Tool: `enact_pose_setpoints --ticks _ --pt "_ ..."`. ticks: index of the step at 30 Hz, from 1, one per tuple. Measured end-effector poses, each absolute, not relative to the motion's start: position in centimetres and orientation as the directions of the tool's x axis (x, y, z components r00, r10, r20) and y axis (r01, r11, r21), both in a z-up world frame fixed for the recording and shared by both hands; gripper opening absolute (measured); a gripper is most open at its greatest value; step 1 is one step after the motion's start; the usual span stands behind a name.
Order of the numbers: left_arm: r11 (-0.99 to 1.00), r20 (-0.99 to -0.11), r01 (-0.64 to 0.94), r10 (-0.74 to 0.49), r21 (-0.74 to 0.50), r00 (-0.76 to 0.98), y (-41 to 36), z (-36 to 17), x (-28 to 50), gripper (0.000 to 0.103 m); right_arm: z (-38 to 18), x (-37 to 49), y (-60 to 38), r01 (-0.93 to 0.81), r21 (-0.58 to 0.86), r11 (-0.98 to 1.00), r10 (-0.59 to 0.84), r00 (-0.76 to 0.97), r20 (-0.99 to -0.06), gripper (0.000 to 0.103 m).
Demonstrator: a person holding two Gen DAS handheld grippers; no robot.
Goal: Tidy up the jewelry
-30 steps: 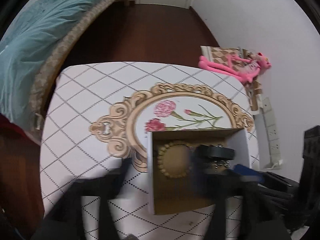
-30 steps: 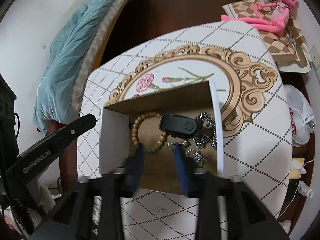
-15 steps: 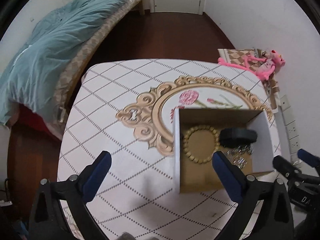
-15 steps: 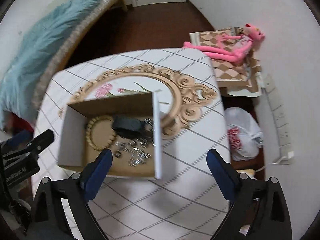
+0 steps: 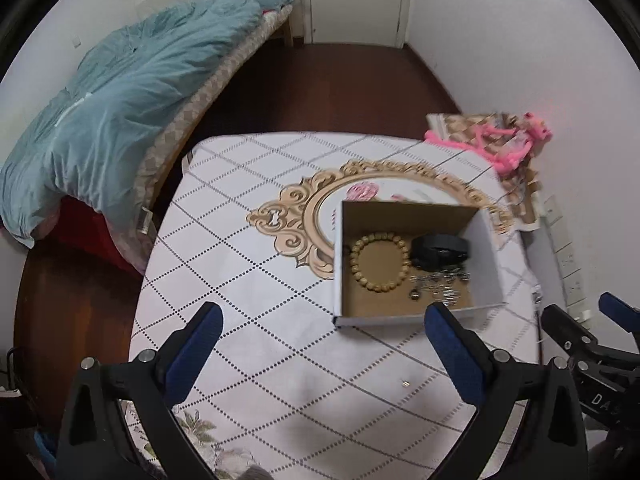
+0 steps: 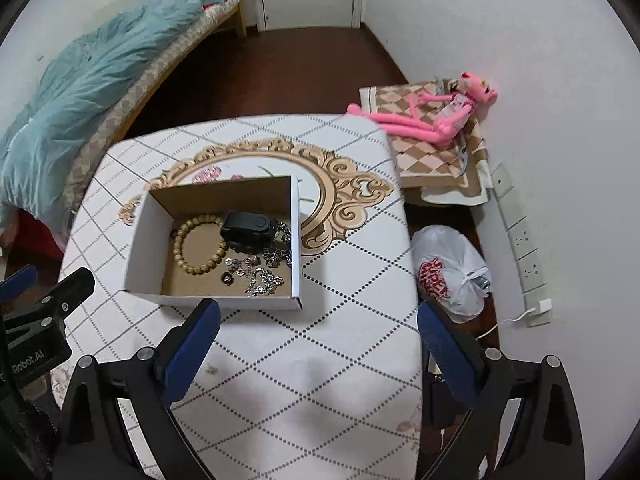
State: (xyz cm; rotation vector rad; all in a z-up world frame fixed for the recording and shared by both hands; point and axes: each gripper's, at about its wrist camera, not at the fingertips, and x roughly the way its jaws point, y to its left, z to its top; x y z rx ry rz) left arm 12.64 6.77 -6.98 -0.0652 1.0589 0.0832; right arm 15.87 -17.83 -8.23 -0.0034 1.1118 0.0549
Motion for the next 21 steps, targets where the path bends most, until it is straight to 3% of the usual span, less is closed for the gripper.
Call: enact_pose_setpoints --ticks 13,21 --pt "0.997 -0.764 -0.078 0.041 -0.013 0.644 6.4 4.3 4.7 0.103 4.2 6.8 -19.5 -0.017 0.042 0.999 0.043 0.613 -0.789 0.1" --pt "0.997 -0.738 -0.076 0.033 -0.025 0.674 6.5 8.2 1.4 0.103 10.2 2.6 -19.8 -0.011 0.026 1.0 0.027 0.692 -0.721 0.103"
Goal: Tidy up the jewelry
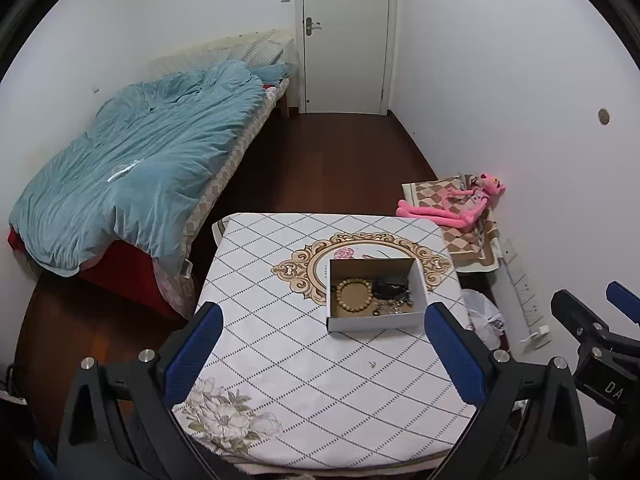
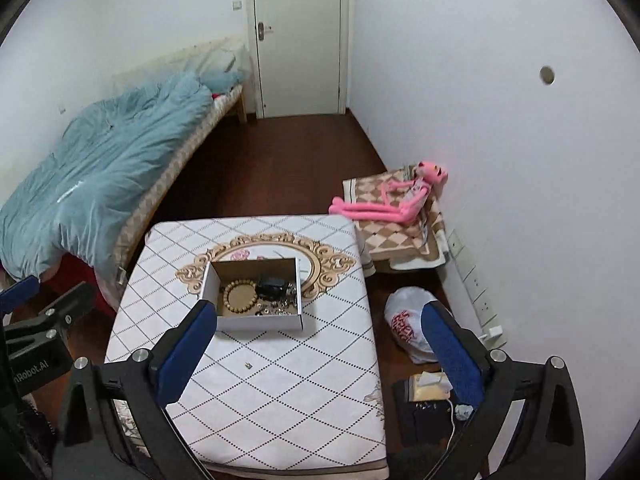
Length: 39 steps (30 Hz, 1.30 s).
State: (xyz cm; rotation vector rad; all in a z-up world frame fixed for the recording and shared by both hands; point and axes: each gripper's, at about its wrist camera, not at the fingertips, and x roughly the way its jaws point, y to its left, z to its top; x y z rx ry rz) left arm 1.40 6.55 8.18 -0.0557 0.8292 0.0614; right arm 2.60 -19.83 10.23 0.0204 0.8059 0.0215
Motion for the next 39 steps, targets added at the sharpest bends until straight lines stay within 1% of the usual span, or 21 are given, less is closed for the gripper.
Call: enact_pose_setpoints --ticks 7,14,21,29,39 --pt "0.997 -0.717 -0.078 0.046 -0.011 0.695 6.1 10.3 -0.3 0.103 12.5 0.7 -19.9 -0.017 0.008 1.0 0.017 0.707 -0.707 0.103" --pt "0.997 -0.733 -0.08 0.046 -0.012 0.679 5.9 9.7 -0.2 0.103 12.4 0.4 -19.5 -0.031 0.008 0.999 0.028 0.693 -0.721 0.103" --pt "0.996 -0.754 -0.089 0.041 -0.024 0.655 5.6 8.5 1.6 0.103 11.0 2.1 -19.2 -0.024 0.003 1.0 0.019 0.677 -0.736 0.103" --pt "0.994 -0.781 -0.113 0.064 -0.008 0.621 5.7 6.9 5.0 0.103 9.3 5.7 -19.0 -0.012 -0.009 1.0 0.001 0.657 -0.754 0.103" --pt "0.994 -0.835 -0.114 0.06 -0.003 0.547 5.6 4.0 8.6 0.103 5.2 10.9 -19.0 -0.001 -0.01 1.0 -0.008 0.578 -0.816 0.103"
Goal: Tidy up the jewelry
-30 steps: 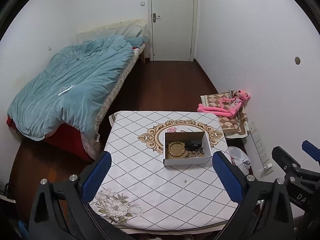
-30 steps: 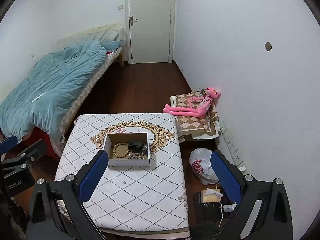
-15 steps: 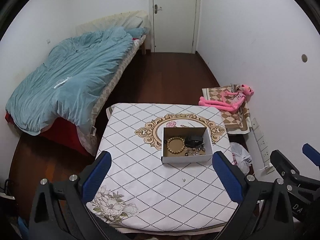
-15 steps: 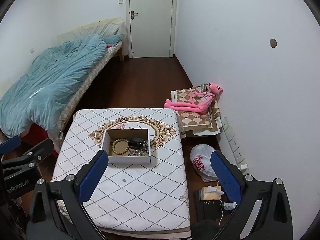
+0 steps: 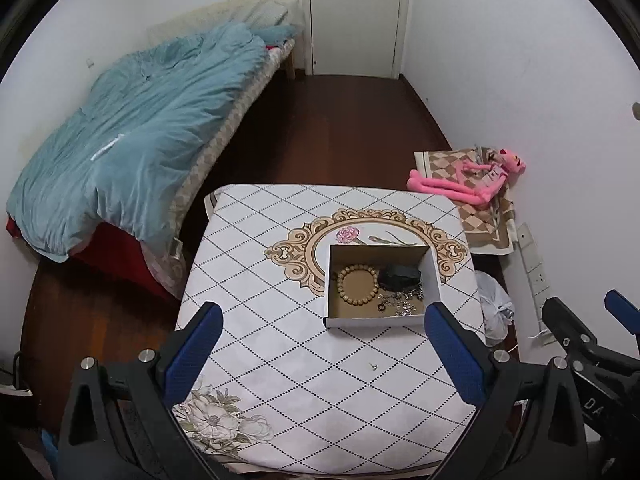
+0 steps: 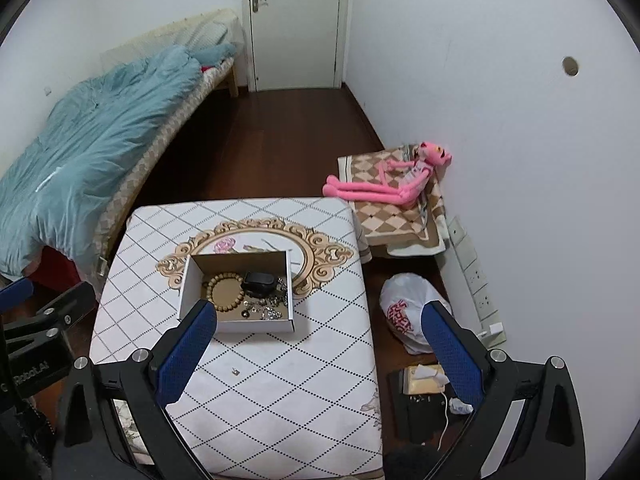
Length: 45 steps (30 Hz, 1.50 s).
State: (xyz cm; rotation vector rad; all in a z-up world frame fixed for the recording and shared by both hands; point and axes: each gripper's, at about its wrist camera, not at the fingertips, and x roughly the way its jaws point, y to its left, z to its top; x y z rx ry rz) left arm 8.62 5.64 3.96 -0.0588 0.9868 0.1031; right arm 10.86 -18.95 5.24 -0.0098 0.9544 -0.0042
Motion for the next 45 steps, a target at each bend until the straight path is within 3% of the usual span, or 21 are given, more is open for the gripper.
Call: enact_pose_setpoints --ticks 11,45 --pt "0.994 -0.866 -0.105 0.058 0.007 0.496 5.5 1.7 10.5 0.103 2.4 13.0 -18.6 -0.013 -0.021 1.0 -0.011 0.521 -0.853 0.103" --pt "0.995 -0.868 -0.103 0.068 0.02 0.492 6.1 1.2 10.4 0.103 2.5 13.4 -18.0 -0.03 -0.037 0.999 -0.016 0.519 -0.854 0.103"
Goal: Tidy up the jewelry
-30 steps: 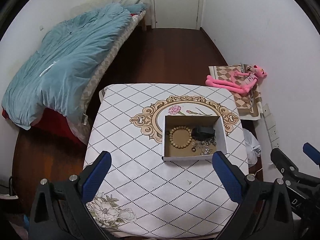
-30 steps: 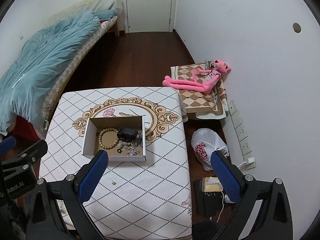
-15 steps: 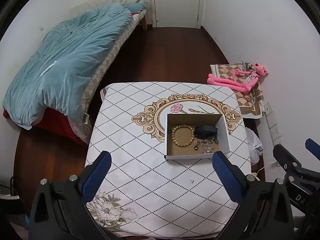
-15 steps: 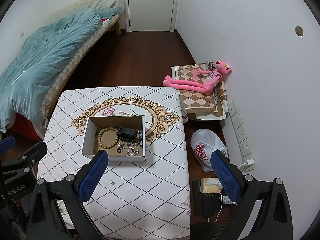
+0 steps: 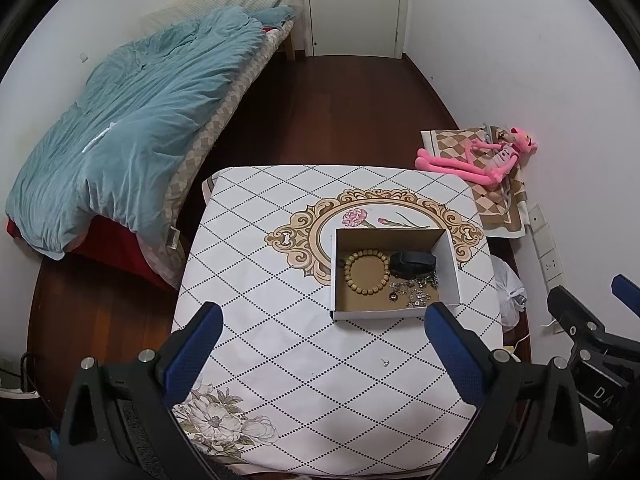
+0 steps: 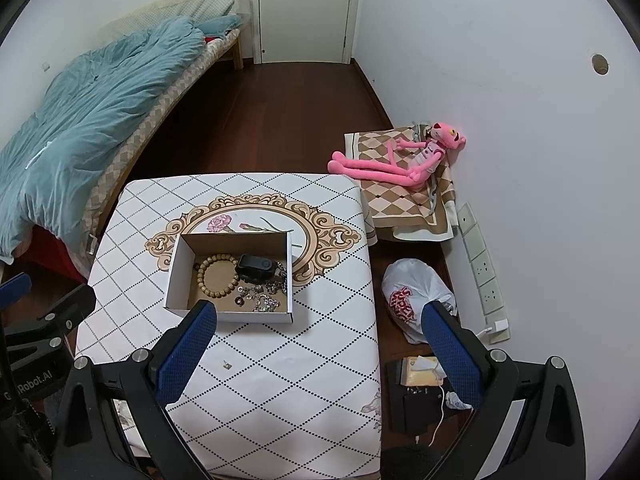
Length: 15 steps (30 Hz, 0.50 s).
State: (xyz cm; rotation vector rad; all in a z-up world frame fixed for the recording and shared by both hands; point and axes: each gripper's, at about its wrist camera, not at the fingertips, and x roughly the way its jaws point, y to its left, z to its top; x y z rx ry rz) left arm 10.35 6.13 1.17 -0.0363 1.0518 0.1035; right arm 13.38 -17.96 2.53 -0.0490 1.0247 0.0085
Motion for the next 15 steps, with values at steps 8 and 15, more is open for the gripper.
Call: enact_pose_setpoints --ticks 8,15 --pt "0.994 -0.865 -0.102 0.078 0.031 0.495 5.89 1.34 10.27 0.103 2.61 13.25 -17.8 -0.032 -0.034 0.999 -0.013 0.517 -0.856 0.103" --pt "0.994 -0.865 -0.103 0.081 0.034 0.496 5.83 1.35 10.14 0.103 2.54 13.14 -17.74 -0.037 -0.035 0.999 -0.011 0.512 -0.859 0.103"
